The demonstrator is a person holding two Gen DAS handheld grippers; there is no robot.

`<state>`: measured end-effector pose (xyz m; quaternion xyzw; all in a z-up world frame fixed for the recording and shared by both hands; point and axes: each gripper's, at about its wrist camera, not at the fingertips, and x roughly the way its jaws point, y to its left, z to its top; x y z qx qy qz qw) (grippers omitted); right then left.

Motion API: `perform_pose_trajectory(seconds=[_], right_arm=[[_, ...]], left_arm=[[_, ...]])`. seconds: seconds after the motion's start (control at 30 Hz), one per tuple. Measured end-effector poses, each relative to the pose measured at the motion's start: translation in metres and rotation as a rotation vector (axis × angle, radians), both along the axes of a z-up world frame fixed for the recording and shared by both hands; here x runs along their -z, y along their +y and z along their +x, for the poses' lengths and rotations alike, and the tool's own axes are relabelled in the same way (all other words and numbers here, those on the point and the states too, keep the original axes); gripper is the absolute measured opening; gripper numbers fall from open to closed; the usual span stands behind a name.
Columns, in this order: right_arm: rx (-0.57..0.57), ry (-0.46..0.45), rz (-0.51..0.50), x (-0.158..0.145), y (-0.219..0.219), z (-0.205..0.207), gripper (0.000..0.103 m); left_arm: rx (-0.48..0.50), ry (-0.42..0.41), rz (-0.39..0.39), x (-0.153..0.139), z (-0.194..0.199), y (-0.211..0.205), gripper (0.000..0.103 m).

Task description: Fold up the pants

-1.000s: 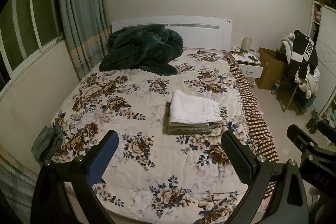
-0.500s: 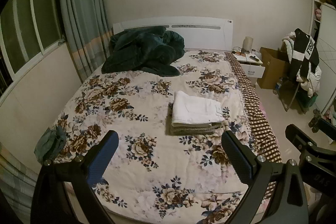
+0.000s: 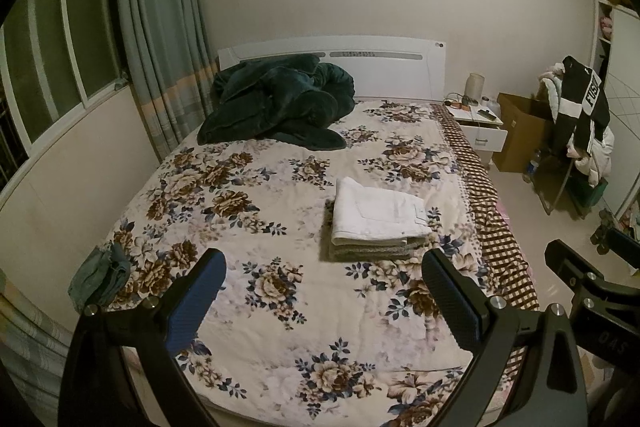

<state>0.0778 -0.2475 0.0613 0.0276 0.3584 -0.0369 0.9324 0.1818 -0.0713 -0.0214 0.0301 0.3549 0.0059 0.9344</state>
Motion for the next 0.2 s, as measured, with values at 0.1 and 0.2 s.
perform_pose_trajectory(seconds=[0.1, 0.2], right_arm=[[-0.002, -0.001, -0.001, -0.0005, 0.0005, 0.0, 0.103], [0.0, -0.001, 0.0, -0.0002, 0.0008, -0.0001, 0.103]], left_arm=[[-0.006, -0.007, 0.003, -0.0009, -0.0015, 0.0003, 0.1], [-0.007, -0.014, 0.005, -0.0015, -0.0027, 0.0004, 0.1]])
